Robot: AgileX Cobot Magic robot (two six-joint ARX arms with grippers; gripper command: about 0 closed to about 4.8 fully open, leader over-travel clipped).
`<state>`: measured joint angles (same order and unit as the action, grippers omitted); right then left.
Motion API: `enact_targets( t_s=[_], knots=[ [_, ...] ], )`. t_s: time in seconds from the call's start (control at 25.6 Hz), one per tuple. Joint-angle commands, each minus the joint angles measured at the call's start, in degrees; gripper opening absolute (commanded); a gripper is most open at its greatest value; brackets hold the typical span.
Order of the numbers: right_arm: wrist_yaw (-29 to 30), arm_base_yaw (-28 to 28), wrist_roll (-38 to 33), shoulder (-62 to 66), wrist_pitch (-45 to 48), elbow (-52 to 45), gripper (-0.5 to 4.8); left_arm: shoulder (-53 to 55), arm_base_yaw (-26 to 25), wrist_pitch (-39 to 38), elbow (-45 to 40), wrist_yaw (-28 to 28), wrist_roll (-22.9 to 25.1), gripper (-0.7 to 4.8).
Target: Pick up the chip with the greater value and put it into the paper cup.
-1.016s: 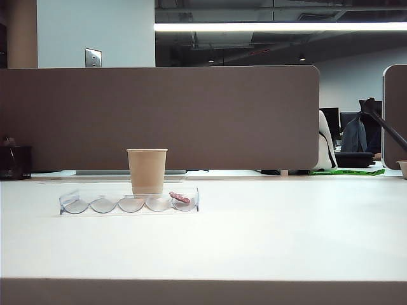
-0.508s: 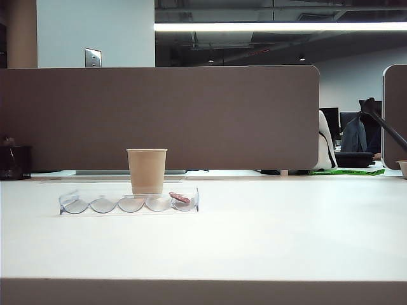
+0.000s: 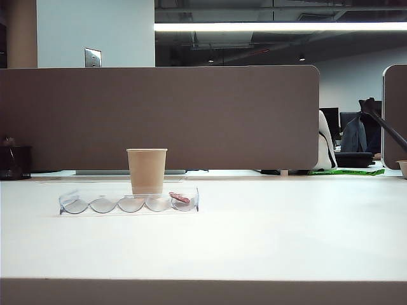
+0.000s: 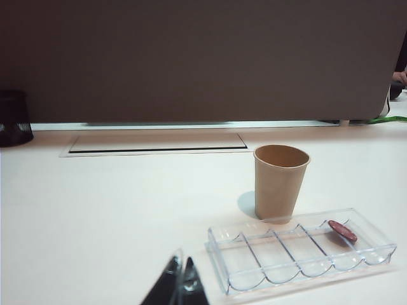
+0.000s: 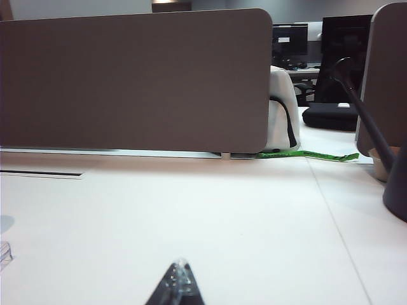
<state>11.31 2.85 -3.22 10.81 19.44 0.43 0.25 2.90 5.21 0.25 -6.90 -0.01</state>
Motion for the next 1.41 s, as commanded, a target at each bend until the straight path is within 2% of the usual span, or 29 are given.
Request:
enact_targets(
  t_s=[0.04,0.31,0.59,0.82,0.94,1.13,1.41],
  knots=[
    [0.79,0.02,-0.07,-0.07,0.72,-0.09,-0.06,0.04,0.11,1.27,0.20,-0.20,1.14,-0.06],
    [1.92,0.02,3.48,-0.04,-2.21,-0.09,-0.06,0.04,0.11,-0.33,0.20,4.76,2.82,-0.06],
    [0.31,0.02,3.48,-0.04,-4.20,-0.09,-0.06,0.04,0.11,-1.95,0.20,4.76,3.08,-0.06],
    [-3.98,0.02,3.43,-0.04,-4.52,-0.09,-0.06,0.04,0.07,-2.60,0.17,4.76,3.04,-0.06],
    [-3.96,0.04,3.43,-0.04,-5.33,-0.09,-0.06,0.04,0.07,-2.54,0.17,4.72,2.91,-0.06],
    [-3.93,0.04,3.43,-0.04,-5.88,-0.09,-0.06,0.04,0.07,-2.69,0.17,4.11,-0.04,-0.05],
    [-3.76,0.04,3.43,-0.04,-5.99,-0.09,-0.06,0.04,0.07,-2.97,0.17,4.11,0.00,-0.05]
  ],
)
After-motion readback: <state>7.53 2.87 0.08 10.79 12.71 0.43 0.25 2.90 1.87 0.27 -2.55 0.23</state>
